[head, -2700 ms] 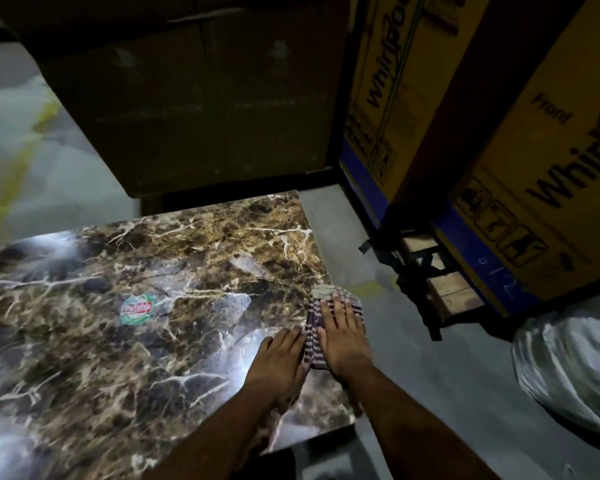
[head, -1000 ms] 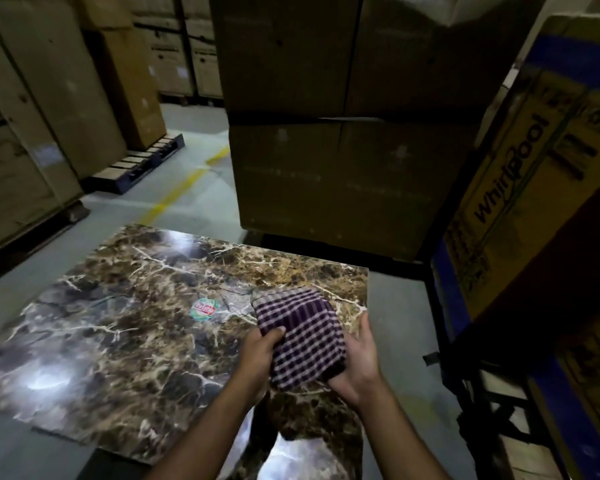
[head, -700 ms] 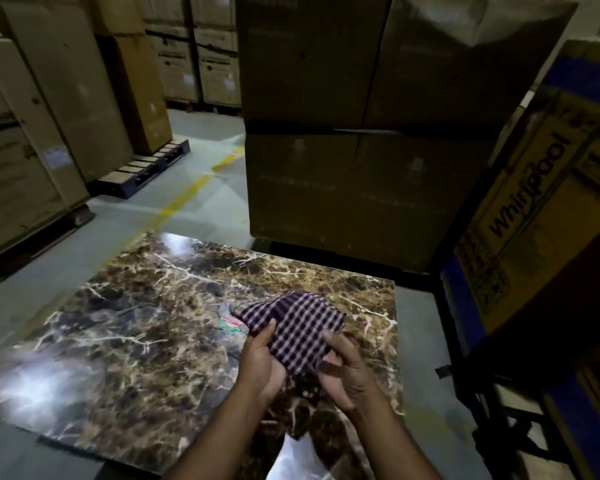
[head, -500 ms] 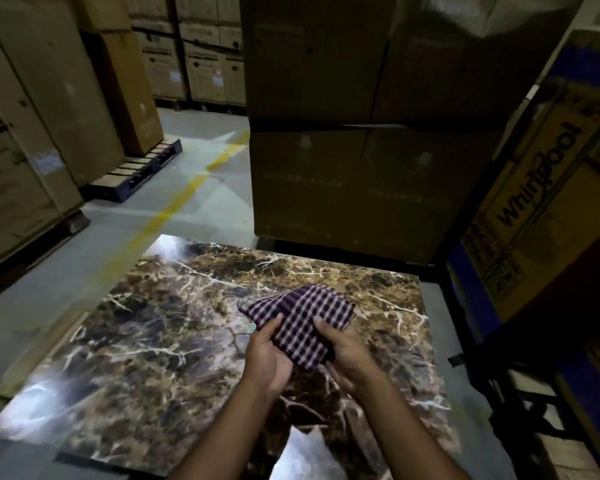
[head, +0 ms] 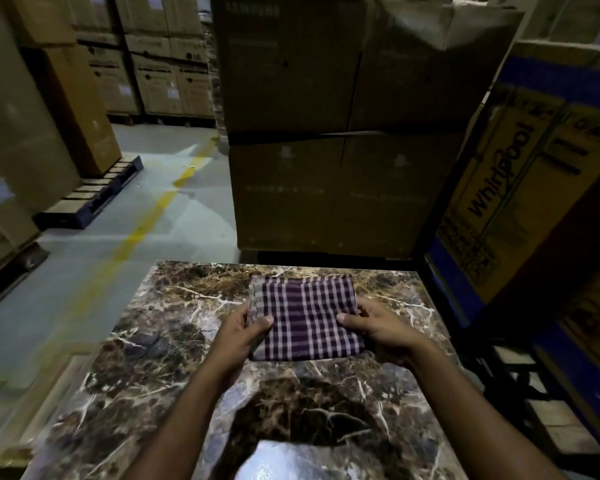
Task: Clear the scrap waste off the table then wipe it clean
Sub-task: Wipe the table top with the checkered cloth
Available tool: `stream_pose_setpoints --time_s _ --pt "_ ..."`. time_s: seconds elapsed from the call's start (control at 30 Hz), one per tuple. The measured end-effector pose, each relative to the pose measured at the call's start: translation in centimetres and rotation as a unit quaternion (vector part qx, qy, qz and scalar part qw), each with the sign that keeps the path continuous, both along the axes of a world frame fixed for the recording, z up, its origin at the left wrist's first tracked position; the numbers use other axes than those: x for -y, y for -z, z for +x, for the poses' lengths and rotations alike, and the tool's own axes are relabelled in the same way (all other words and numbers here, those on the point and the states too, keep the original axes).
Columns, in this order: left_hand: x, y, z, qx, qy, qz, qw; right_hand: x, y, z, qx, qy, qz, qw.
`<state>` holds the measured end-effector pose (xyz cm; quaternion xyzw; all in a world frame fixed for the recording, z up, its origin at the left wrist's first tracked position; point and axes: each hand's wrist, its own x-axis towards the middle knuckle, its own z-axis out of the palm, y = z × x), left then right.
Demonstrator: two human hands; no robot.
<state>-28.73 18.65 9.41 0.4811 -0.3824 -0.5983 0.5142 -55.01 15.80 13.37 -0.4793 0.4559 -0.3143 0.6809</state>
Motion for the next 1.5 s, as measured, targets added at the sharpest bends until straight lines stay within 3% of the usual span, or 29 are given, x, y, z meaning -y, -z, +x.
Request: stream_pose_setpoints --time_s 0.13,0.3,0.6,0.77,0.83,0.97,1.07,1.17,1.27,1.3,1.37,1.43,1.5 --pt "0.5 -1.4 0.6 0.006 0.026 -0.046 0.999 -0.1 -0.5 -1.1 0.034 0.019 -0.007 0.999" --pt "-0.4 -3.9 -0.5 -0.081 0.032 -0.110 0.990 -0.8 -1.0 -1.8 0.130 0.062 -0.011 0.989" --pt "-0.6 -4.8 -4.6 -0.198 0.007 -0.082 0.977 -0.5 -1.6 -4.3 0.203 0.071 0.003 0.977" --pt "-0.2 -4.3 -5.3 -0.217 0.017 -0.070 0.973 -0.1 -1.6 -5.7 0.242 0.069 0.011 0.968" --pt "0.0 -3.6 -5.9 -0.165 0.007 -0.063 0.984 0.2 -1.7 -6.1 0.190 0.072 -0.017 0.979" --pt "0.1 -1.8 -6.6 0.063 -0.028 -0.113 0.991 0.4 -1.8 -6.5 0.021 0.034 -0.121 0.992" --pt "-0.6 -1.3 -6.6 0.115 -0.045 -0.131 0.984 1.0 -1.3 -7.6 -0.003 0.049 -0.135 0.990" --pt "-1.0 -0.9 -7.1 0.202 -0.076 -0.131 0.968 1.5 -1.1 -7.9 -0.039 0.057 -0.170 0.983" --pt "-0.6 0.4 -8.1 0.335 -0.169 -0.055 0.925 1.5 -1.4 -6.7 -0.089 0.075 -0.248 0.962" --pt "-0.5 0.6 -8.4 0.329 -0.173 -0.011 0.928 1.6 -1.4 -6.2 -0.108 0.078 -0.276 0.952" --pt "-0.6 0.3 -9.8 0.180 -0.121 0.083 0.973 1.7 -1.3 -5.4 -0.177 0.074 -0.367 0.910" --pt "-0.9 -0.6 -11.2 -0.002 -0.037 0.162 0.986 1.5 -0.8 -5.1 -0.230 0.057 -0.482 0.844" --pt "-0.6 -0.6 -12.0 -0.088 0.029 0.177 0.980 0.8 0.5 -5.0 -0.245 0.008 -0.590 0.769"
